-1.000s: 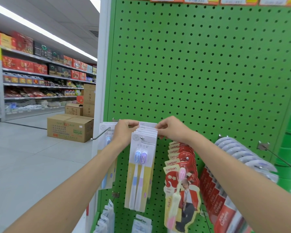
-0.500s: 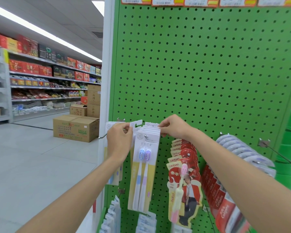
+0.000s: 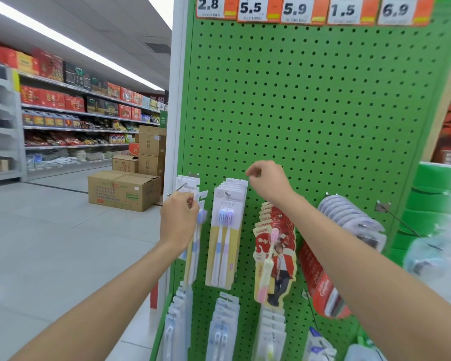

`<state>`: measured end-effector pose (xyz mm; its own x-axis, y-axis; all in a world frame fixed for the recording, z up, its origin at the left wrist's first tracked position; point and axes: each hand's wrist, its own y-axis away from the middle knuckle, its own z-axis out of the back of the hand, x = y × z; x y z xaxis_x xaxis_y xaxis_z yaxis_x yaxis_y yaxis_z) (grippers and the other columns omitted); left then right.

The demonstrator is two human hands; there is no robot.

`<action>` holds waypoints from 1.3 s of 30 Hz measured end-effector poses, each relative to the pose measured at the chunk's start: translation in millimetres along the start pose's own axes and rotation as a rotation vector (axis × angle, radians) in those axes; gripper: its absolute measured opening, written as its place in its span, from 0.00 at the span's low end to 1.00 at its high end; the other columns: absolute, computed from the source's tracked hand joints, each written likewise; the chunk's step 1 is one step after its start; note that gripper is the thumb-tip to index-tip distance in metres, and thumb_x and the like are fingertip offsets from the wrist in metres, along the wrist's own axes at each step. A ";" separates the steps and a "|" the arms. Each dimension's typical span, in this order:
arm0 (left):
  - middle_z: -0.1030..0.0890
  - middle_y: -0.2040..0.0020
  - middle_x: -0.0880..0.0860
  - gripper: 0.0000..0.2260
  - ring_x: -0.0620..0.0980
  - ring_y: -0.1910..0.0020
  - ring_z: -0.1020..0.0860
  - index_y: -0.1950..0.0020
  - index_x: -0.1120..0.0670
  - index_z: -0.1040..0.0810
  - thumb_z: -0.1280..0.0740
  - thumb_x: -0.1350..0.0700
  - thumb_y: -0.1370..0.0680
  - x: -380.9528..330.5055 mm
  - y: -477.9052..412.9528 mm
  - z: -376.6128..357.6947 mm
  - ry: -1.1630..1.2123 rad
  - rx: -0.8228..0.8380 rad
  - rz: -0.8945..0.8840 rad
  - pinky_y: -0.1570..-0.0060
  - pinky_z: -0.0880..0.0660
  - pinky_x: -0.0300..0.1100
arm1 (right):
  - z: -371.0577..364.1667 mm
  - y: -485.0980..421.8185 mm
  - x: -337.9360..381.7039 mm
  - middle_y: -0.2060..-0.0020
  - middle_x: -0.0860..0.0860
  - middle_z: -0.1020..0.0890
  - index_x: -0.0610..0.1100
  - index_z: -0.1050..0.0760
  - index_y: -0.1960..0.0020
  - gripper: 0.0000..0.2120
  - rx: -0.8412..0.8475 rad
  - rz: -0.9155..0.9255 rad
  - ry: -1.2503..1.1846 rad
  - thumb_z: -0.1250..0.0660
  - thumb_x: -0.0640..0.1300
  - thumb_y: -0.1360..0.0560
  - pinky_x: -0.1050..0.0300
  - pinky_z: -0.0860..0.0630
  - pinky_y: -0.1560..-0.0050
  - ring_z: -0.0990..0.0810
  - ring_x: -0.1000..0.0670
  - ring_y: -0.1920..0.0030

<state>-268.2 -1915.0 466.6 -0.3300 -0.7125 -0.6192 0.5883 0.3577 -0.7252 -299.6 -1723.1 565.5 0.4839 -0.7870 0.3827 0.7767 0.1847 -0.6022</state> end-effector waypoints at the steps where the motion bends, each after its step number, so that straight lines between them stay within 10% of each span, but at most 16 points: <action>1: 0.22 0.65 0.53 0.12 0.53 0.62 0.24 0.65 0.61 0.22 0.35 0.62 0.22 -1.3 3.6 3.5 0.001 0.000 0.007 0.61 0.27 0.49 | 0.6 7.3 6.3 0.54 0.51 0.19 0.42 0.20 0.48 0.11 -0.014 0.010 -0.024 0.38 0.32 0.24 0.62 0.27 0.52 0.23 0.53 0.55; 11: 0.21 0.55 0.52 0.07 0.50 0.55 0.23 0.50 0.58 0.20 0.37 0.59 0.19 -14.5 52.2 37.8 0.170 0.007 0.165 0.55 0.29 0.42 | -32.1 112.6 34.0 0.61 0.49 0.18 0.43 0.21 0.53 0.07 -0.027 0.050 -0.255 0.35 0.35 0.25 0.60 0.24 0.60 0.24 0.55 0.63; 19: 0.19 0.57 0.48 0.02 0.48 0.54 0.22 0.51 0.54 0.19 0.31 0.58 0.21 6.7 111.3 22.7 0.635 0.264 0.452 0.44 0.24 0.48 | -99.9 187.9 18.4 0.43 0.51 0.24 0.46 0.33 0.27 0.23 0.025 -0.134 -0.463 0.36 0.45 0.21 0.52 0.23 0.44 0.23 0.53 0.48; 24: 0.16 0.58 0.49 0.04 0.43 0.61 0.17 0.50 0.55 0.19 0.33 0.61 0.20 23.7 148.4 7.0 0.849 0.326 0.574 0.60 0.21 0.37 | -134.5 218.2 0.3 0.33 0.52 0.31 0.47 0.36 0.25 0.26 -0.133 -0.191 -0.448 0.35 0.47 0.22 0.57 0.30 0.36 0.29 0.55 0.37; 31: 0.14 0.56 0.51 0.06 0.45 0.57 0.16 0.48 0.57 0.17 0.34 0.59 0.20 38.3 173.6 -9.7 0.880 0.471 0.634 0.59 0.21 0.37 | -155.3 239.0 -27.7 0.56 0.55 0.20 0.48 0.28 0.48 0.09 -0.030 -0.281 -0.713 0.30 0.49 0.24 0.69 0.27 0.61 0.22 0.64 0.60; 39: 0.14 0.53 0.50 0.09 0.46 0.53 0.16 0.43 0.55 0.19 0.37 0.58 0.18 47.7 183.9 2.7 0.893 0.675 0.673 0.55 0.20 0.38 | -161.5 243.2 -36.8 0.56 0.53 0.19 0.51 0.25 0.53 0.06 0.034 -0.374 -0.789 0.39 0.46 0.19 0.55 0.24 0.52 0.21 0.55 0.56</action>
<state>-173.7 -1884.8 304.5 -0.0476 0.2240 -0.9734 0.9952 -0.0724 -0.0653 -193.6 -1744.3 291.8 0.3232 -0.1640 0.9320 0.9458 0.0229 -0.3240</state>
